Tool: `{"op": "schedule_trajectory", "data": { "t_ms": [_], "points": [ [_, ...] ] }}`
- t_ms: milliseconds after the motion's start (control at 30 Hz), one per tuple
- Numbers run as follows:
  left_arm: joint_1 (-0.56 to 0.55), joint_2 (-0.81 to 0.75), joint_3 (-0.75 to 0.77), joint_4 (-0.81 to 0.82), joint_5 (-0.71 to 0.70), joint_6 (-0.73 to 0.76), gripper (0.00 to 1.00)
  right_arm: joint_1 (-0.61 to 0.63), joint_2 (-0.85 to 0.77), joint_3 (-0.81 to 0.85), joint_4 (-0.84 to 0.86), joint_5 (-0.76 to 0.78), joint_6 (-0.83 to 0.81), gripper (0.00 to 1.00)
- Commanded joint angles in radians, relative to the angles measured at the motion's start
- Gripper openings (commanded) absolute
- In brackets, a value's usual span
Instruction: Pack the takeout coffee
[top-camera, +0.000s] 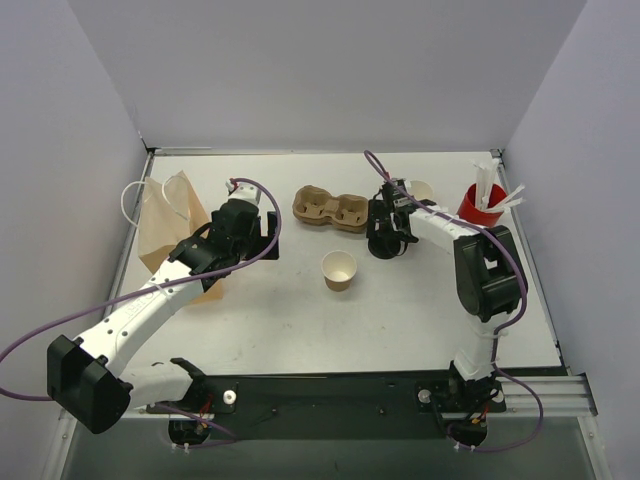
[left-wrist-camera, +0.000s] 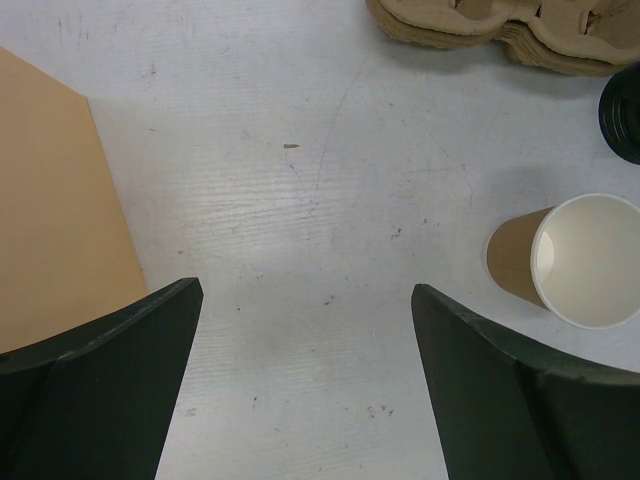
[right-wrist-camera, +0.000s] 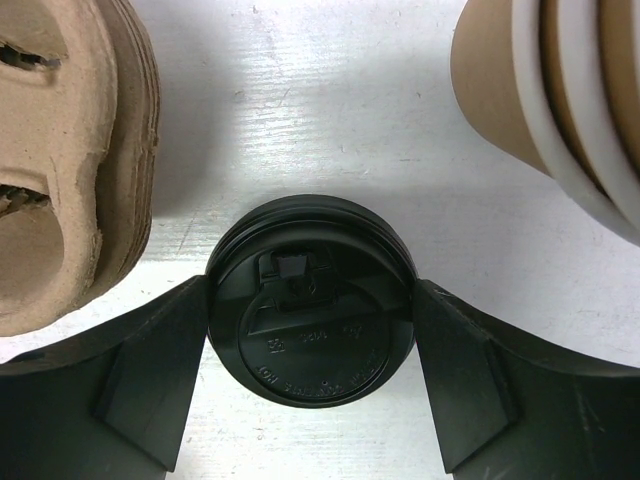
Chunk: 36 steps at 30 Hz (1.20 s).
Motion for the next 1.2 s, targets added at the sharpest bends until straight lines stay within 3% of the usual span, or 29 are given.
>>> {"op": "schedule_trajectory", "data": {
  "t_ms": [0, 1167],
  "points": [
    [0.007, -0.004, 0.004, 0.047, 0.011, 0.000, 0.98, 0.014, -0.021, 0.032, -0.034, 0.025, 0.001, 0.72],
    [0.007, 0.005, 0.003, 0.058, 0.030, -0.001, 0.97, 0.056, -0.223, 0.117, -0.281, 0.042, 0.045, 0.69]
  ]
}}
